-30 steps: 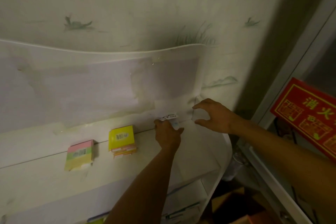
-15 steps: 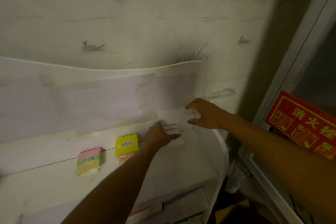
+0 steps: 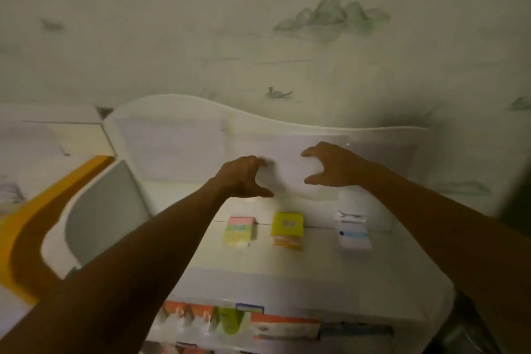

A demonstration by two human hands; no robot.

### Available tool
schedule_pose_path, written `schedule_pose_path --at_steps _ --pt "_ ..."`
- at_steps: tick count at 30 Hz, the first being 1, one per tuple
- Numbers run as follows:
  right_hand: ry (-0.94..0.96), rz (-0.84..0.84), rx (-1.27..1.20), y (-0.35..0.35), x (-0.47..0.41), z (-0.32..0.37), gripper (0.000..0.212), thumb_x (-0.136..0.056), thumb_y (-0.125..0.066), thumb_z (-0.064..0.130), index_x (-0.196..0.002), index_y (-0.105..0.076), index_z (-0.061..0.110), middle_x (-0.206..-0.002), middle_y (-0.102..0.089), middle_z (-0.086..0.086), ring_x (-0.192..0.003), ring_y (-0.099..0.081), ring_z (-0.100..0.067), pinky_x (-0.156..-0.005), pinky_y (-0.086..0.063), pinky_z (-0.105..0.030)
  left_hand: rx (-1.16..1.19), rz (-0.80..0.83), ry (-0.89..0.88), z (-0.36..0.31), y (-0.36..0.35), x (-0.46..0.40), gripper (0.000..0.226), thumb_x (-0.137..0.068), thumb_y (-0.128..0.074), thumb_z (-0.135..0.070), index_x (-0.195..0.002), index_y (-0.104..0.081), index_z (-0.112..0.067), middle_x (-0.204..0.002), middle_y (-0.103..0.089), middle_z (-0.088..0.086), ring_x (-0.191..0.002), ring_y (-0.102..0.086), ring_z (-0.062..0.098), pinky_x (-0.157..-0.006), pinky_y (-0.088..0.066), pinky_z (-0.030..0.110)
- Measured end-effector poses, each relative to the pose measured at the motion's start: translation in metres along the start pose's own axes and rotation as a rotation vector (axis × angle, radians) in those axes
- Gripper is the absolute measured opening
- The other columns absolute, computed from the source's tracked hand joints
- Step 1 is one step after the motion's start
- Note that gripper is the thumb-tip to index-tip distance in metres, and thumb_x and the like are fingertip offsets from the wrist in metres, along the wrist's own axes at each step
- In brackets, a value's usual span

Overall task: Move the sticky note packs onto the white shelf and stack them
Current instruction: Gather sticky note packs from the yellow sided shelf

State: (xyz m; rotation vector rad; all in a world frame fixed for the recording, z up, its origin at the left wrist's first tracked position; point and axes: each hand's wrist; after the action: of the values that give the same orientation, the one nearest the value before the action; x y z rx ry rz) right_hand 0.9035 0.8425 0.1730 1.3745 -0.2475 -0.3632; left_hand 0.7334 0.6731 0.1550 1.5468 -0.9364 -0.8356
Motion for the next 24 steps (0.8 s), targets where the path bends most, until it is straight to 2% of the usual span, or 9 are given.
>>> schedule_pose_path --at_steps 5,9,14,17,21,24 --pt "0.107 0.014 0.000 0.009 -0.033 0.068 0.078 -0.078 -0.071 0.052 -0.144 -0.038 0.027 -0.143 -0.042 -0.002 -0.131 -0.041 -0.020 -0.110 -0.035 -0.036 -0.168 -0.087 0.052 0.059 0.039 0.043 0.085 -0.075 -0.068 -0.058 -0.143 -0.035 -0.021 -0.151 -0.035 0.000 -0.136 -0.036 0.021 -0.105 -0.039 0.041" --pt "0.183 0.019 0.039 0.009 -0.056 0.135 0.081 -0.076 -0.071 0.057 -0.144 -0.035 0.032 -0.145 -0.039 -0.001 -0.132 -0.039 -0.022 -0.110 -0.035 -0.040 -0.272 -0.170 0.144 0.118 0.058 0.086 0.088 -0.075 -0.064 -0.064 -0.145 -0.030 -0.023 -0.154 -0.028 0.001 -0.140 -0.028 0.022 -0.108 -0.035 0.044" --pt "0.258 0.059 0.093 0.001 -0.071 0.231 0.080 -0.079 -0.067 0.058 -0.146 -0.031 0.033 -0.151 -0.031 0.000 -0.137 -0.030 -0.024 -0.111 -0.034 -0.044 -0.281 -0.271 0.259 0.191 0.085 0.161 0.083 -0.076 -0.061 -0.065 -0.143 -0.035 -0.022 -0.151 -0.034 0.001 -0.137 -0.034 0.021 -0.105 -0.037 0.043" --pt "0.297 0.063 0.111 -0.009 -0.075 0.296 0.079 -0.080 -0.066 0.058 -0.146 -0.030 0.033 -0.152 -0.030 0.001 -0.138 -0.028 -0.024 -0.111 -0.034 -0.044 -0.276 -0.271 0.305 0.242 0.099 0.213 0.084 -0.074 -0.062 -0.067 -0.140 -0.038 -0.022 -0.148 -0.037 0.002 -0.133 -0.037 0.022 -0.102 -0.038 0.042" --pt "0.329 0.060 0.113 -0.019 -0.082 0.382 0.080 -0.082 -0.065 0.057 -0.148 -0.028 0.031 -0.154 -0.029 0.000 -0.139 -0.029 -0.025 -0.112 -0.031 -0.043 -0.283 -0.225 0.366 0.306 0.117 0.280 0.093 -0.073 -0.062 -0.070 -0.146 -0.030 -0.022 -0.156 -0.026 0.003 -0.142 -0.027 0.024 -0.109 -0.031 0.047" --pt "0.357 0.041 0.099 -0.025 -0.089 0.442 0.082 -0.080 -0.066 0.059 -0.148 -0.029 0.031 -0.150 -0.034 -0.002 -0.135 -0.036 -0.025 -0.109 -0.035 -0.041 -0.285 -0.225 0.417 0.351 0.127 0.329 0.092 -0.073 -0.062 -0.070 -0.145 -0.031 -0.023 -0.156 -0.025 0.002 -0.142 -0.027 0.023 -0.110 -0.031 0.047"
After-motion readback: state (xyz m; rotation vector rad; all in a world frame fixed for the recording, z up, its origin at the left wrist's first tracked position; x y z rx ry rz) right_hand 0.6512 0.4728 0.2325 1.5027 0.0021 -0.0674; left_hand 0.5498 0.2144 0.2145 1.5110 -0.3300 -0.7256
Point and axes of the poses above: each hand's wrist, its own x-axis away from the middle knuckle, its own y-axis out of the back of the hand, z = x × y
